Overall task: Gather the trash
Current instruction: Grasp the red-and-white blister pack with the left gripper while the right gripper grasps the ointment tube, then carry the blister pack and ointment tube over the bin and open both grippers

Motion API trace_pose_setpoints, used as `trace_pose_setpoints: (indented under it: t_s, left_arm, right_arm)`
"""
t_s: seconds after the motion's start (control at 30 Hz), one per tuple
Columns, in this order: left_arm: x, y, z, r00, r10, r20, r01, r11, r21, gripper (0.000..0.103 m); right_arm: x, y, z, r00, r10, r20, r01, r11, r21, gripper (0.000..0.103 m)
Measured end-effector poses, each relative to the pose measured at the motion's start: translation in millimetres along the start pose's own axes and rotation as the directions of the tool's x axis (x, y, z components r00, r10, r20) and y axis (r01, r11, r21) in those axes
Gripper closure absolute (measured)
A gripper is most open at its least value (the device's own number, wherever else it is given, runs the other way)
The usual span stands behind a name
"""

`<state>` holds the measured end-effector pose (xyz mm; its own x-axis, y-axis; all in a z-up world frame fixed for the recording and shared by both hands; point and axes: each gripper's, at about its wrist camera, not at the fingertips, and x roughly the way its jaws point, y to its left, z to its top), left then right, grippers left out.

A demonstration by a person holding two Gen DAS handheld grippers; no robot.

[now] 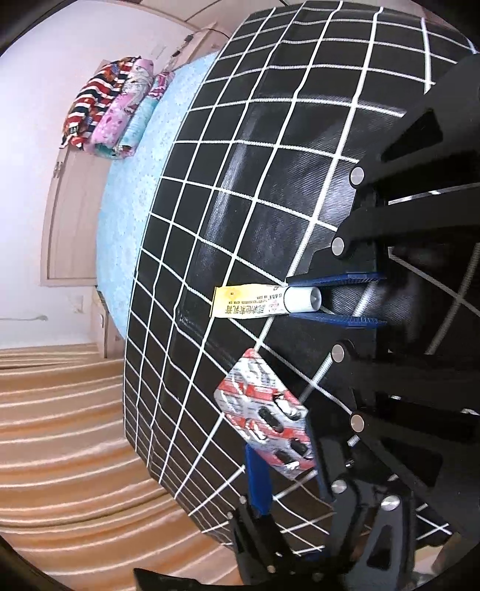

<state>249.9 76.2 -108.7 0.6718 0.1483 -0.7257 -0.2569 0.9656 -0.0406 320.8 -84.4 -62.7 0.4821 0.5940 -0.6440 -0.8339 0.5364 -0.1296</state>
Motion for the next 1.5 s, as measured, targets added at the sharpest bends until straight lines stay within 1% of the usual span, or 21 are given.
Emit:
trace_pose_setpoints:
  t_s: [0.37, 0.63, 0.93, 1.03, 1.33, 1.5]
  left_arm:
    - [-52.6, 3.1, -18.9, 0.999, -0.004, 0.045, 0.005, 1.0, -0.019, 0.045]
    - [-88.3, 1.6, -36.4, 0.997, -0.024, 0.067, 0.026, 1.0, -0.017, 0.045]
    - [-119.5, 2.6, -59.9, 0.996, -0.051, 0.079, 0.052, 0.999, -0.007, 0.045]
    - [-128.4, 2.2, -73.0, 0.995, -0.062, 0.076, 0.063, 0.998, -0.007, 0.045]
    - [-153.1, -9.0, -118.5, 0.993, -0.103, 0.063, 0.102, 0.995, 0.015, 0.045]
    - [-164.1, -13.4, -142.1, 0.988, -0.146, 0.047, 0.145, 0.989, 0.03, 0.045]
  right_arm:
    - [-43.1, 26.5, -18.1, 0.999, -0.02, 0.033, 0.021, 1.0, -0.015, 0.089]
    - [-70.0, 43.2, -34.7, 0.998, -0.032, 0.056, 0.033, 0.999, -0.013, 0.089]
    - [-107.9, 65.0, -59.1, 0.995, -0.047, 0.088, 0.048, 0.999, -0.014, 0.089]
    - [-116.4, 69.7, -68.8, 0.994, -0.049, 0.093, 0.05, 0.999, -0.007, 0.089]
    - [-139.7, 89.5, -112.3, 0.996, -0.028, 0.085, 0.027, 1.0, 0.016, 0.089]
    - [-153.4, 103.7, -135.3, 0.997, 0.0, 0.081, -0.002, 1.0, 0.02, 0.089]
